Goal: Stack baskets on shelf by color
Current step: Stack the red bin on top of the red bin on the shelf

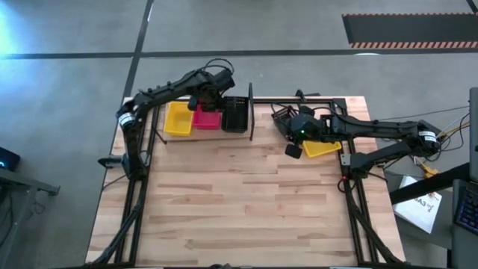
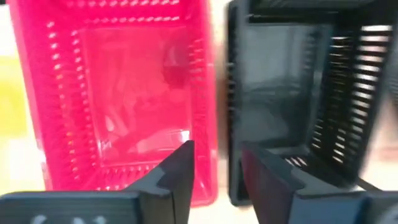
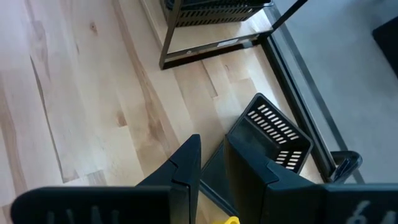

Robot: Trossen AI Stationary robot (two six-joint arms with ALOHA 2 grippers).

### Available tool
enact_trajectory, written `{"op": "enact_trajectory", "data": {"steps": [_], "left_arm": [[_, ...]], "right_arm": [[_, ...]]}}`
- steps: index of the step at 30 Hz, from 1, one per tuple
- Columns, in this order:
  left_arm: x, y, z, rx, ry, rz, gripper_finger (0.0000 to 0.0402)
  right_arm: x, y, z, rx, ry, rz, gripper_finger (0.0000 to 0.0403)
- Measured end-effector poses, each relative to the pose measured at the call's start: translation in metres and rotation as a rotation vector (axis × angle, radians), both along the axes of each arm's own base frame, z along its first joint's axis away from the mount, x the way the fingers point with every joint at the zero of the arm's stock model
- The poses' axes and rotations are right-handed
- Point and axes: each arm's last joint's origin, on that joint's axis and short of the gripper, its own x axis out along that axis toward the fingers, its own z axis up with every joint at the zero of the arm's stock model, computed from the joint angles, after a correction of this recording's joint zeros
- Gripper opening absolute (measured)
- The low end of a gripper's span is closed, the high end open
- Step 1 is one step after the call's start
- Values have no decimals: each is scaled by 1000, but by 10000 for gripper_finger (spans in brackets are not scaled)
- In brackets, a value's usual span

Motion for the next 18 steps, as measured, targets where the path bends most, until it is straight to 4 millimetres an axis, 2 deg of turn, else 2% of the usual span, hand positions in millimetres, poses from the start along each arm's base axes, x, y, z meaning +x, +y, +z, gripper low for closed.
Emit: {"op": "enact_trajectory", "data": {"steps": [5,8,13,18], "left_arm": [[-5,-6,15,-15,-48,-162,133],[-12,-10,13,-47,10,-224,134],[-23,-2,-11,-45,133,-217,134],[-24,3,-37,-43,130,-206,134]], "right_arm": [[0,0,0,4,-3,-5,63],[-1,0,1,16,-15,-23,63],[-1,0,1,25,-26,-39,63],[-1,0,1,27,-28,-41,63]]}}
